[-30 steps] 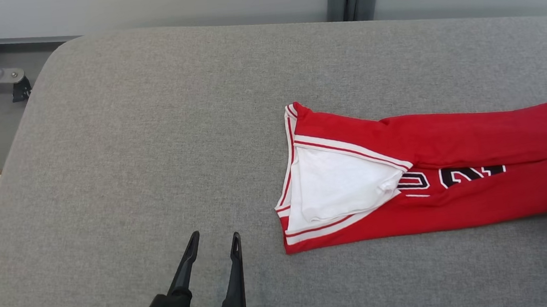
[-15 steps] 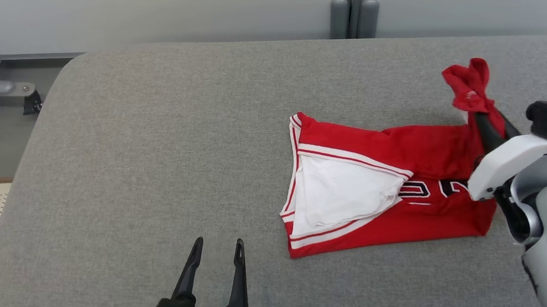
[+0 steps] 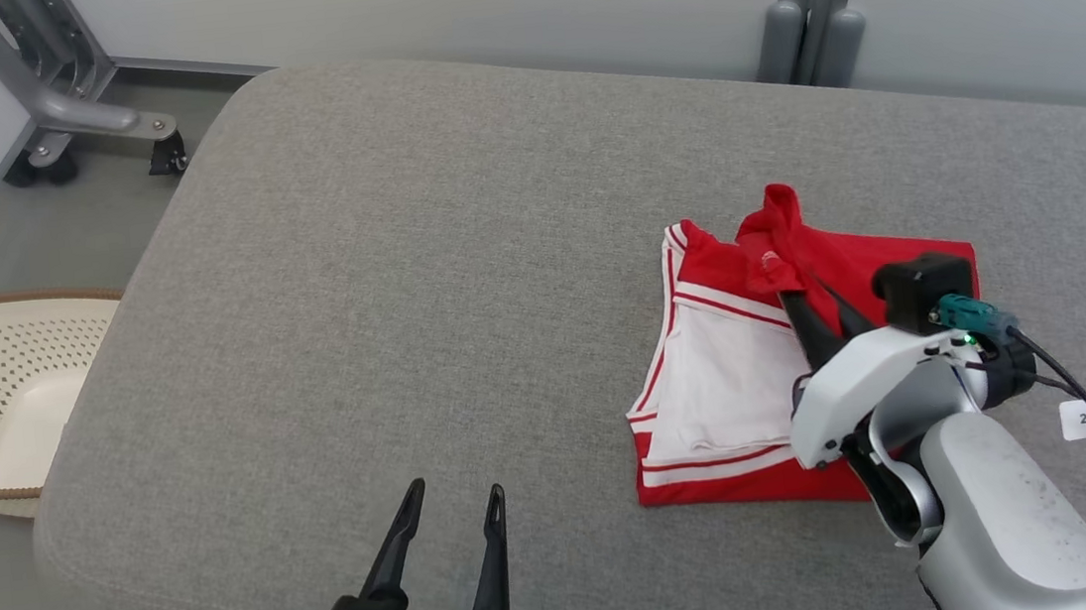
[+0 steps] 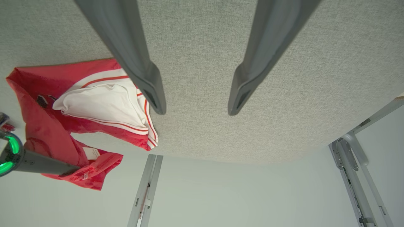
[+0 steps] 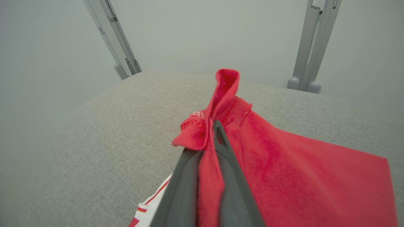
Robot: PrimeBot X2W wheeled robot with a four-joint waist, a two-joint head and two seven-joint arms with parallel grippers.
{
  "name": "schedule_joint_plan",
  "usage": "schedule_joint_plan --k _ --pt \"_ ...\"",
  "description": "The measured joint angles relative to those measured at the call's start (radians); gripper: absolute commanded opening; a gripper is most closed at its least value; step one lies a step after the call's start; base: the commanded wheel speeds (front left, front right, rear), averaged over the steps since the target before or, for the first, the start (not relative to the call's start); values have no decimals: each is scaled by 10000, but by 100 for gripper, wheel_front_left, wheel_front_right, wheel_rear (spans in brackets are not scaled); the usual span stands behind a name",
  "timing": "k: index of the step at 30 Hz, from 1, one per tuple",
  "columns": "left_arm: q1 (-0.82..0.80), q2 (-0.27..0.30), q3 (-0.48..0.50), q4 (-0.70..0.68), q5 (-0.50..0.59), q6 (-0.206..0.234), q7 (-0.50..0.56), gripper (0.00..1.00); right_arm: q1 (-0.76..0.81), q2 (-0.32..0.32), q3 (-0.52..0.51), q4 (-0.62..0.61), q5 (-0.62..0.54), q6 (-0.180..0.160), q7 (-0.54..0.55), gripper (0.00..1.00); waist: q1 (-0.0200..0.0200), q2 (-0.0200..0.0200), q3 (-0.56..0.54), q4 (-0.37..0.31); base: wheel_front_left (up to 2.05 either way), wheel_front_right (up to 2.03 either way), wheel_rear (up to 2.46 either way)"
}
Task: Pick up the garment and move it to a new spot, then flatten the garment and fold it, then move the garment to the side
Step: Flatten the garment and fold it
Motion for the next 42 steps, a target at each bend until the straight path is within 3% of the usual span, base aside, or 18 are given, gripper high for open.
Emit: schedule_joint_plan --k 5,6,7,13,20,25,34,42 --pt "0 0 -61 21 -75 10 0 100 -198 67 679 644 54 0 -88 0 0 0 -4 300 0 0 0" --pt "0 0 -73 25 -77 10 -2 100 -222 69 809 732 107 0 -90 15 0 0 -3 329 0 0 0" --pt "0 0 -79 29 -88 12 0 100 -227 81 918 817 309 0 -155 100 0 0 0 357 0 0 0" --pt "6 -2 -42 2 -173 123 0 100 -309 92 1559 619 1256 0 -941 100 0 0 -9 201 0 0 0" --pt "49 -4 217 -221 -134 186 0 100 28 79 546 171 813 -2 -1766 100 0 0 -82 -480 0 0 0" --pt "74 -6 523 -341 -65 224 -2 100 589 -278 -109 173 665 -4 -2295 100 1 0 -146 -1181 0 0 0" --pt "296 -8 1369 -418 -36 318 -2 100 1617 -988 -90 384 750 -4 -2834 100 0 1 -382 -2522 0 0 0" --pt "688 -8 1900 -525 -42 286 -2 100 2805 -1114 -150 -1250 786 -4 -2872 100 0 0 -888 -3273 0 0 0"
